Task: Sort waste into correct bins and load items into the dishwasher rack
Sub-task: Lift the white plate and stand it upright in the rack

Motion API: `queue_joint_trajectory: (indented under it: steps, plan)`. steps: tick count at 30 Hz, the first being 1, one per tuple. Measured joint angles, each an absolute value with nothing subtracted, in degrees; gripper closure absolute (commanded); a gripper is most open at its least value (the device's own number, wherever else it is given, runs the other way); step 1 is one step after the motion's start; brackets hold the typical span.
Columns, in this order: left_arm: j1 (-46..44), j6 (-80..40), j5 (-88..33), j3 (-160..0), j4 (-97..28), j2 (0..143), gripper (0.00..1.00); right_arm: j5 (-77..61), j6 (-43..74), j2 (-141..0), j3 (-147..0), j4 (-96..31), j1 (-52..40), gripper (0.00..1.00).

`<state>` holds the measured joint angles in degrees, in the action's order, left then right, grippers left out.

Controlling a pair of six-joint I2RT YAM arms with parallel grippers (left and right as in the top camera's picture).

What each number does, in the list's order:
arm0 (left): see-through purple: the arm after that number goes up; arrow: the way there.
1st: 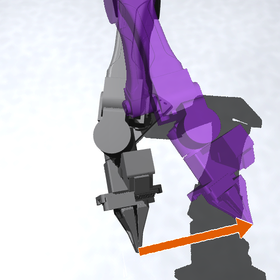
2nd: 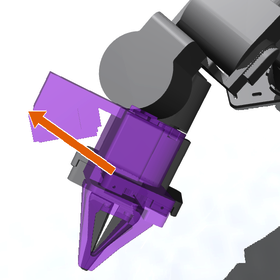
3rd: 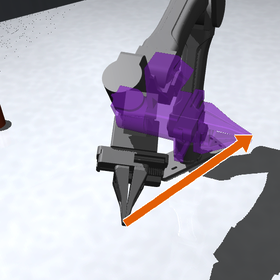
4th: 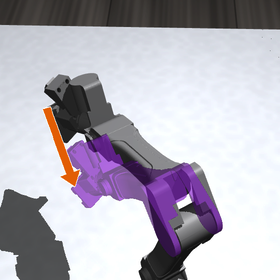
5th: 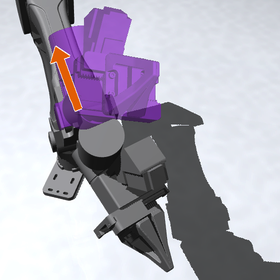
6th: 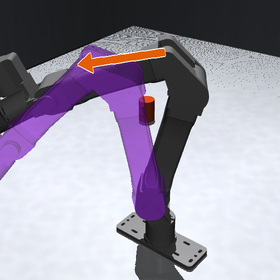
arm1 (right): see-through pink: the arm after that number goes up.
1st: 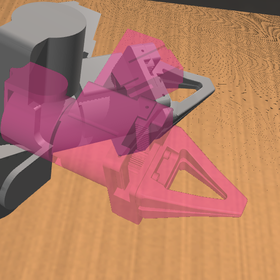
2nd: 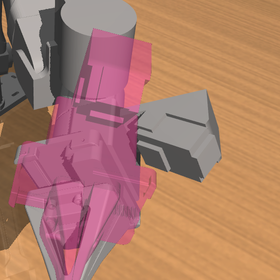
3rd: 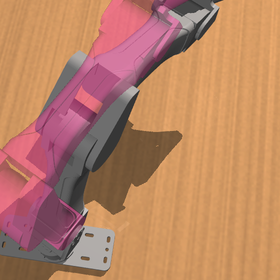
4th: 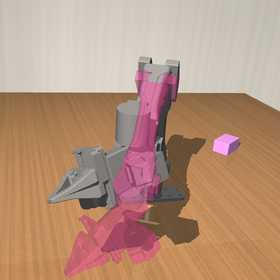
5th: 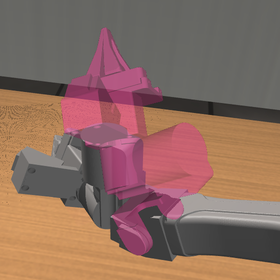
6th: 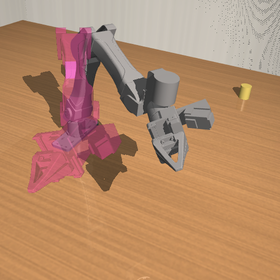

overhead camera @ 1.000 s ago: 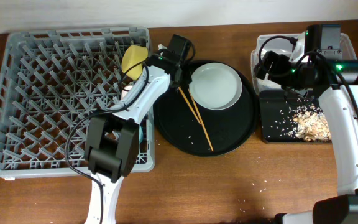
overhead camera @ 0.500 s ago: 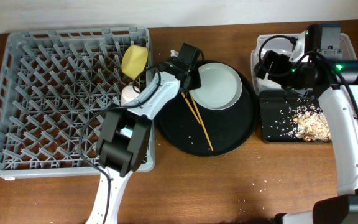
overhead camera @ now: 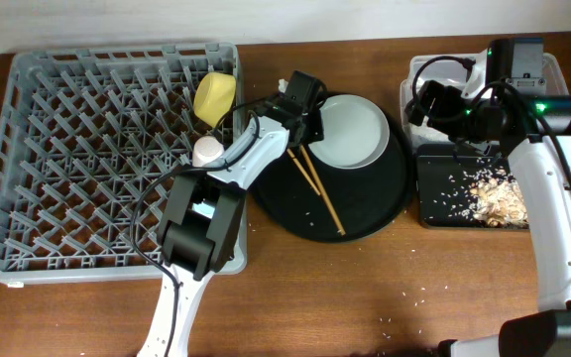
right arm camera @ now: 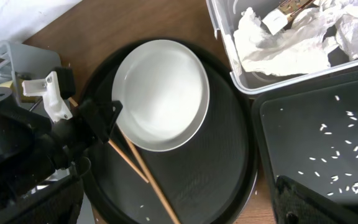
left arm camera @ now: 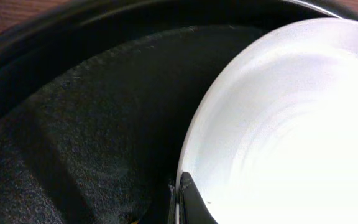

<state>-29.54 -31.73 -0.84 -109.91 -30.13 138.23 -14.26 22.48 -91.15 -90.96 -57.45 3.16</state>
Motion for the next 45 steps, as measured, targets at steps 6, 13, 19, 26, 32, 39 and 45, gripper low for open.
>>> queue_joint_trajectory:
  steps: [6,13,19,26,32,39,45]
  plan:
    - [-29.63,-31.64,-0.84,-110.15,-30.61,138.23,1.00,-14.28,22.50,-91.15,-90.96,-57.47,3.16,0.01]
    - [-29.63,-25.65,1.41,-113.91,-37.56,136.42,1.00,-14.28,22.55,-91.15,-90.96,-57.47,3.16,0.02]
    - [-29.43,-18.59,12.16,-114.45,-44.73,124.40,1.00,-14.28,22.50,-91.18,-90.96,-57.49,3.16,0.02]
    - [-28.42,-14.26,33.63,-116.09,-55.11,106.91,1.00,-14.28,22.52,-91.20,-90.96,-57.39,3.16,0.02]
    - [-23.75,-10.44,51.33,-116.36,-61.95,103.09,1.00,-14.26,22.50,-91.20,-90.96,-56.93,3.16,0.01]
    - [-12.91,-1.67,55.37,-116.36,-57.71,105.93,1.00,-14.28,22.52,-91.20,-90.96,-56.58,3.16,0.02]
    - [-9.67,6.61,55.53,-116.33,-42.98,114.48,1.00,-14.26,22.48,-91.20,-90.94,-56.29,3.16,0.02]
